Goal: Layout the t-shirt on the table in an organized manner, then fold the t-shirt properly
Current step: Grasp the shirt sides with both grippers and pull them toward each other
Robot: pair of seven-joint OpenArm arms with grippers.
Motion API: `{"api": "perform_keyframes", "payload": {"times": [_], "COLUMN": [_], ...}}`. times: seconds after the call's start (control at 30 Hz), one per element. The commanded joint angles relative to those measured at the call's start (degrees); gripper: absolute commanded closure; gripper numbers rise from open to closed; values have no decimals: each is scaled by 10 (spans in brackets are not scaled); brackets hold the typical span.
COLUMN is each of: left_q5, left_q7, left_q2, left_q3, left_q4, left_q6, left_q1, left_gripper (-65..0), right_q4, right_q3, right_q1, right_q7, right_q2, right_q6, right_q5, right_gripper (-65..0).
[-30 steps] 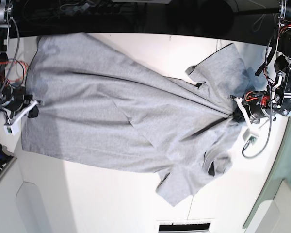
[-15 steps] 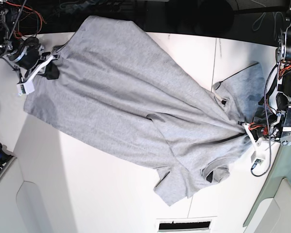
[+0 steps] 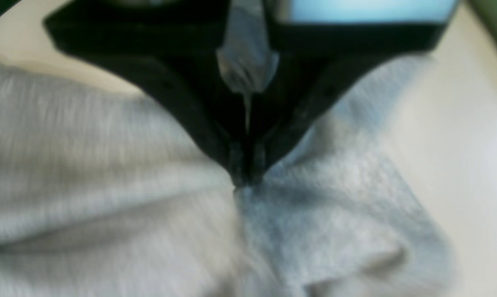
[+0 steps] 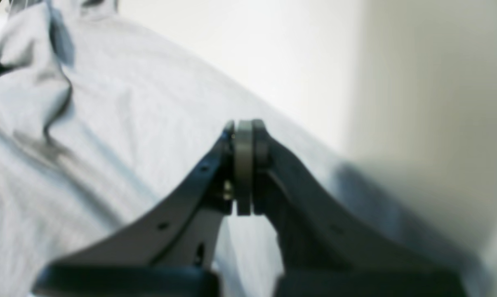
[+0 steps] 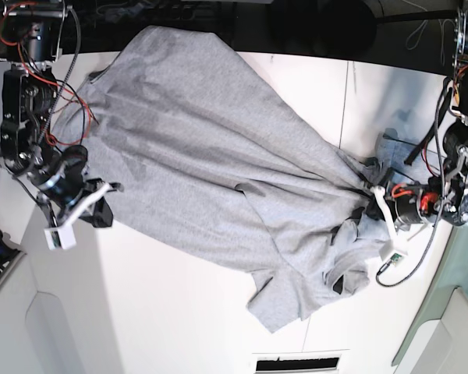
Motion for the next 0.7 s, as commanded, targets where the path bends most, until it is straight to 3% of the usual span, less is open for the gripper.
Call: {"api": "perform_keyframes", "payload": {"times": [0.0,0.23,0.37,0.47,0.67], "left_q5": [-6,5,90,151,197], "left_q7": [-10,-16,-63,-91,-106], "left_q2": [0,42,47,47,45], "left_q3": [-3,-3,-3,-3,-3], "left_q4": [19,24,17,5,-68], "left_q6": [0,0,3,49,59], "left_q1": [-2,87,104,90,39], "left_gripper": [0,0,0,0,0], "right_q4": [-23,-219,-232,-232,-216], "right_q3": [-9,-100,-119,-119,-118], "right_q1": [36,148,139,121,53], "right_q7": [22,57,56,53,47], "right_q2": [5,3,4,16,62], "right_q6": [-5,-4,-2,-2,12], "right_q5": [-11,-68,-75,-74,-15], "right_gripper": [0,0,0,0,0]}}
